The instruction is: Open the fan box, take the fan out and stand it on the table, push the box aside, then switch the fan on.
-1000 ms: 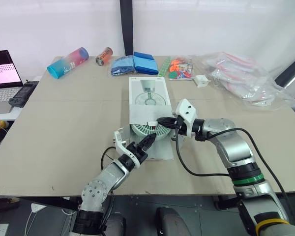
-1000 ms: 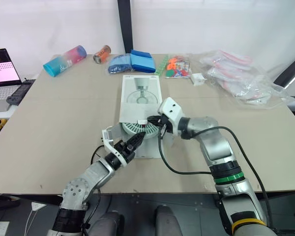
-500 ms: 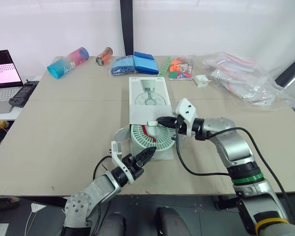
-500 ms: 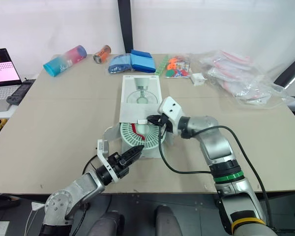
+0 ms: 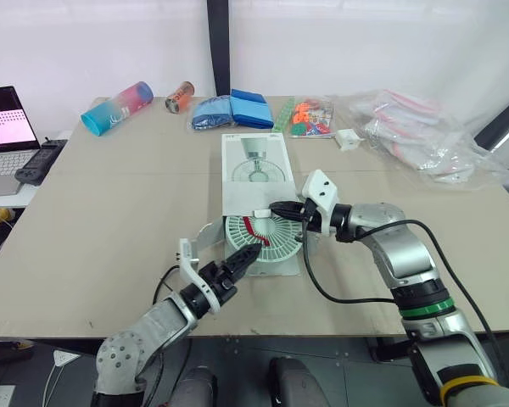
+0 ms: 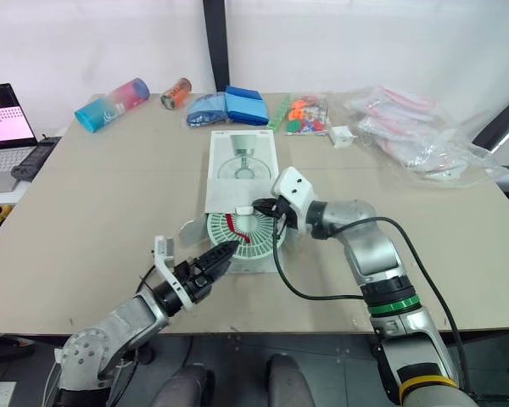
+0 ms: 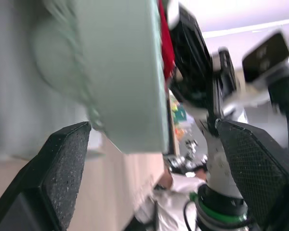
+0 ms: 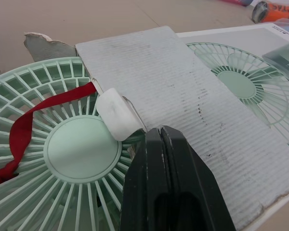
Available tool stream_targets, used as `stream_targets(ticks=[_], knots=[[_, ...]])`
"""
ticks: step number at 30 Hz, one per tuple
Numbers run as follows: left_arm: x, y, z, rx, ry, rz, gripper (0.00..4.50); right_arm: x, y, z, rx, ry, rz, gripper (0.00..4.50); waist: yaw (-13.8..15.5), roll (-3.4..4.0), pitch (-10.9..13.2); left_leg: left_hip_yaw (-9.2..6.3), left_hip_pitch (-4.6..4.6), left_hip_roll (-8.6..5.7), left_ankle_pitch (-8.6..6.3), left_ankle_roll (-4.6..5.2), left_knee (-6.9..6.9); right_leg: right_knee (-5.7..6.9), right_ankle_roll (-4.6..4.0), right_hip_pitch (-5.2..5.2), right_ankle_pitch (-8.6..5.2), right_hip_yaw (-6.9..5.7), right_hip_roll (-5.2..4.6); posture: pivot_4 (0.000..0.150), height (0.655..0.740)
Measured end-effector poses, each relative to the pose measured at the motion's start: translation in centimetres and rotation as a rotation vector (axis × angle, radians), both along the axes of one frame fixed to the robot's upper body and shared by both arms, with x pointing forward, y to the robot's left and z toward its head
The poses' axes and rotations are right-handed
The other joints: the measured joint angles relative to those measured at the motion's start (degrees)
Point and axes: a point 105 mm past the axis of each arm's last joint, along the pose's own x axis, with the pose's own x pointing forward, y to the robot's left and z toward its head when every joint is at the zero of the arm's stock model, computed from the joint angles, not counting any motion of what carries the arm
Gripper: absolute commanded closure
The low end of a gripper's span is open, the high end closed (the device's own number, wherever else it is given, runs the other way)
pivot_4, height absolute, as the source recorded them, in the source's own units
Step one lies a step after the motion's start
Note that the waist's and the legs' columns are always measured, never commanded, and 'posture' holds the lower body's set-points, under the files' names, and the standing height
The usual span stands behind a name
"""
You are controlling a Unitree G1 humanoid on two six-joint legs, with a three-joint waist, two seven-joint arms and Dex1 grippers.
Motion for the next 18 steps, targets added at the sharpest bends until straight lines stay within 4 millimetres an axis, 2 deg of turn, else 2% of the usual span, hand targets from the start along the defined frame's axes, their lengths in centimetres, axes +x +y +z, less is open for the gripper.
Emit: stream_targets(ticks=[7,18], knots=[[0.9,1.4,-0.3,0.041,-0.002,0.054,0.04,0.2,0.2,-0.1,0.031,0.006,0.0,4.5,-0.02,0.0,0.0,0.02,0.02,0.0,0.01,-0.01,0.0,0.0,-0.1,0.01,-0.01,0.0,0.02,0.15,0.74],[2.6,1.2,-0.6,0.055,-0.026,0.028,0.04,0.3,0.1,-0.1,0.036,-0.005,0.002,4.5,-0.08,-0.02,0.01,0.03,0.02,0.01,0.02,-0.03,0.0,0.0,-0.01,0.0,0.08,0.0,0.03,0.15,0.74]])
